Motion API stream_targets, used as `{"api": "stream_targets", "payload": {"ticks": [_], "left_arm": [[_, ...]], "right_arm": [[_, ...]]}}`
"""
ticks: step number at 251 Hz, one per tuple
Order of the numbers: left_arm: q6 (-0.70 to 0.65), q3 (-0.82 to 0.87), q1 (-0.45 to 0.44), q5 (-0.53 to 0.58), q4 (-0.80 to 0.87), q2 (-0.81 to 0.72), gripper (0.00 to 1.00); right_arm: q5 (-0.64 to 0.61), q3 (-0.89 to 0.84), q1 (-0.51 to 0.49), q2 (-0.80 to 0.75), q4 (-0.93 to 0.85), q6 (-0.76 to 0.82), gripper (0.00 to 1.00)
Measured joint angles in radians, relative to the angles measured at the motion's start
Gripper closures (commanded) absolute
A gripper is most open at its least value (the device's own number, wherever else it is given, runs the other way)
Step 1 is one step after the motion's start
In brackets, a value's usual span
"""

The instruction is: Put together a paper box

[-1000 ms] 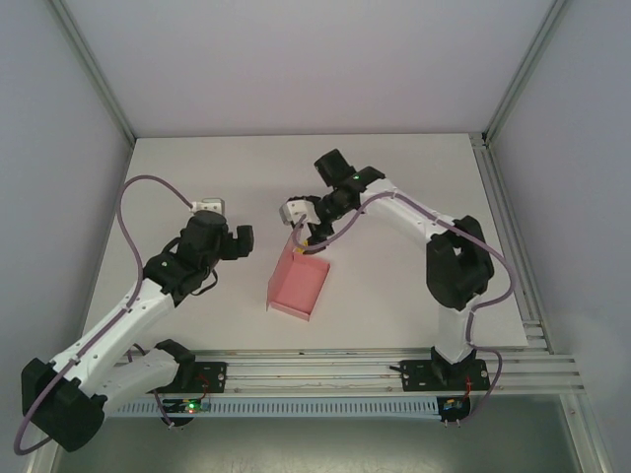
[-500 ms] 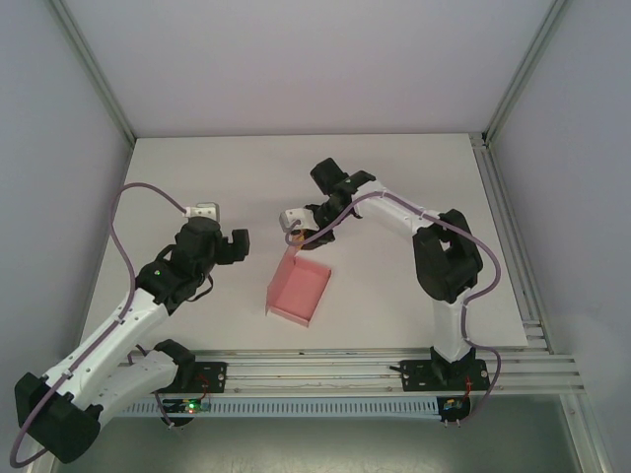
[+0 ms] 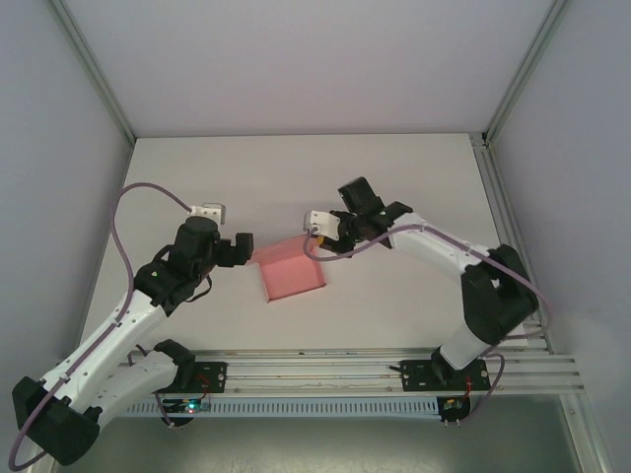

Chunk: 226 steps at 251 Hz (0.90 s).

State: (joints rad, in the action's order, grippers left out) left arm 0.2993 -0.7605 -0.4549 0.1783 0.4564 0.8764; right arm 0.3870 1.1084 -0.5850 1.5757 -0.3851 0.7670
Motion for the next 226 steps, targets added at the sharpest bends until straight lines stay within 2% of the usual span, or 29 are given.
{"api": "stream_targets", "payload": {"ticks": [49, 108, 135, 167, 188, 202, 226], "left_arm": [[-0.050, -0.022, 0.007, -0.021, 0.007, 0.031, 0.00], [-0.115, -0.027, 0.035, -0.034, 0.007, -0.044, 0.00], [-0.165, -0.031, 0.045, -0.114, -0.005, -0.041, 0.00], [-0.270, -0.037, 0.045, -0.274, -0.048, 0.067, 0.00], [-0.342, -0.060, 0.045, -0.364, -0.052, 0.179, 0.06], [-0.387, -0.085, 0.045, -0.406, -0.050, 0.240, 0.15], [-0.445, -0.145, 0.045, -0.456, -0.045, 0.324, 0.17]], "right_arm": [[-0.064, -0.019, 0.006, -0.085, 0.001, -0.190, 1.00], [-0.121, -0.011, 0.053, -0.085, -0.103, -0.237, 1.00], [-0.117, -0.011, 0.077, -0.073, -0.128, -0.227, 1.00], [-0.116, -0.011, 0.092, -0.050, -0.150, -0.200, 1.00], [-0.110, -0.011, 0.092, -0.043, -0.161, -0.180, 1.00], [-0.105, -0.008, 0.092, -0.040, -0.166, -0.171, 1.00], [-0.090, 0.007, 0.093, -0.034, -0.168, -0.158, 1.00]]}}
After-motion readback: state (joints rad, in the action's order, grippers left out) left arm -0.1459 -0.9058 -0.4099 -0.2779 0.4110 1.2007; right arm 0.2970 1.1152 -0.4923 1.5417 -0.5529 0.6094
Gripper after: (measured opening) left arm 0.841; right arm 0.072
